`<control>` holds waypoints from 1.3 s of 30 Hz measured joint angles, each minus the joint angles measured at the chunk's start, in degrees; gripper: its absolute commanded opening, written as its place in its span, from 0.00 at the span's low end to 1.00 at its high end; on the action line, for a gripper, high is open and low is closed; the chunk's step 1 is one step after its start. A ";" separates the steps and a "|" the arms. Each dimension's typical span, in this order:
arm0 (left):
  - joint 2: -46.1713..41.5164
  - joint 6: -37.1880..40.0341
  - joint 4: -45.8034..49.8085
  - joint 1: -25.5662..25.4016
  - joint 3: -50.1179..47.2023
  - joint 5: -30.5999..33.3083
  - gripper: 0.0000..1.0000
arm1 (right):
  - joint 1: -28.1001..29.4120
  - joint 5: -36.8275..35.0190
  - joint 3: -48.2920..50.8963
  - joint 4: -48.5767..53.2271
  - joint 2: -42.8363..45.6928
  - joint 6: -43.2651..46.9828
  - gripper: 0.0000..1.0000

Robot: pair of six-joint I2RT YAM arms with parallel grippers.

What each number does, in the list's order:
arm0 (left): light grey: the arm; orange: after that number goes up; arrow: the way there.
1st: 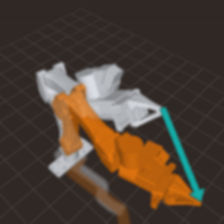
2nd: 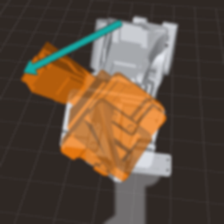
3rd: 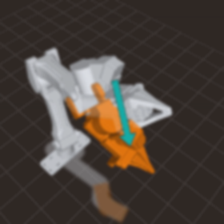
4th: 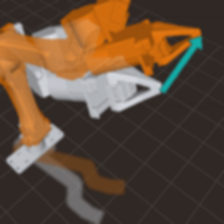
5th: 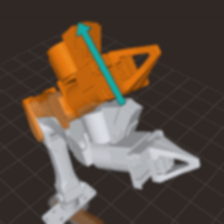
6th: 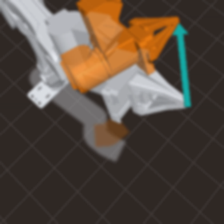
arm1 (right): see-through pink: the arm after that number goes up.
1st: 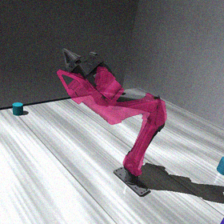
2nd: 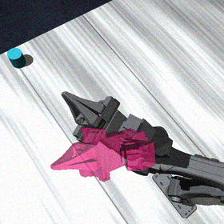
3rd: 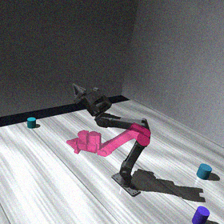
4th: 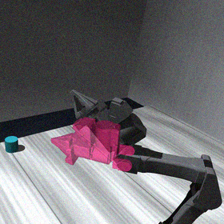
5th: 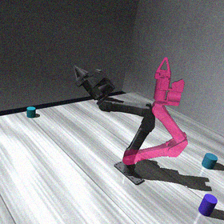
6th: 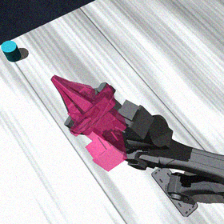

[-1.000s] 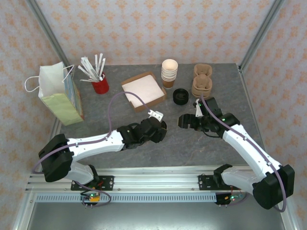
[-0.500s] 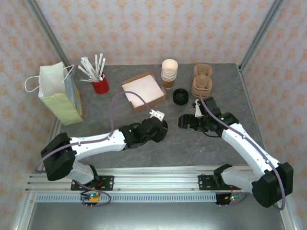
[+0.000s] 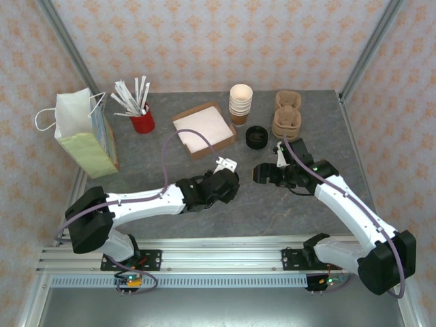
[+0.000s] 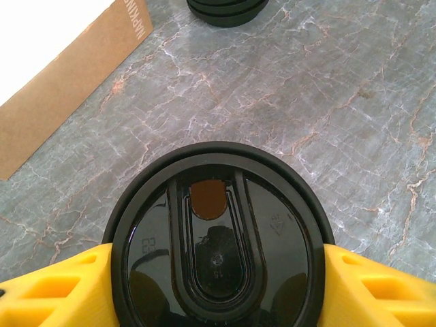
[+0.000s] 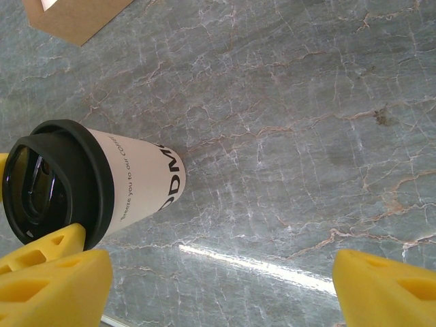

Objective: Pack the takeout coffee

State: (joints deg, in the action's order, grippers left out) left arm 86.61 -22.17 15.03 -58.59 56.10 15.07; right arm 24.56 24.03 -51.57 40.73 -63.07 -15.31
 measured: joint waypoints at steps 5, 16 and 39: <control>2.19 -1.84 2.91 0.02 2.93 -0.09 0.46 | 0.00 0.00 0.00 0.04 -0.22 0.07 0.84; 3.48 -3.93 1.53 -0.42 1.88 0.44 0.46 | 0.00 -0.04 0.00 0.07 -2.29 0.61 0.84; 6.14 -4.42 13.09 -1.33 11.26 0.17 0.72 | 0.00 -4.09 -0.76 2.62 -0.28 1.31 0.84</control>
State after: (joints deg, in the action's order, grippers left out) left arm 92.75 -26.59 28.12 -59.92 67.35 15.25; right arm 24.56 19.94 -52.34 43.35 -63.35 -14.00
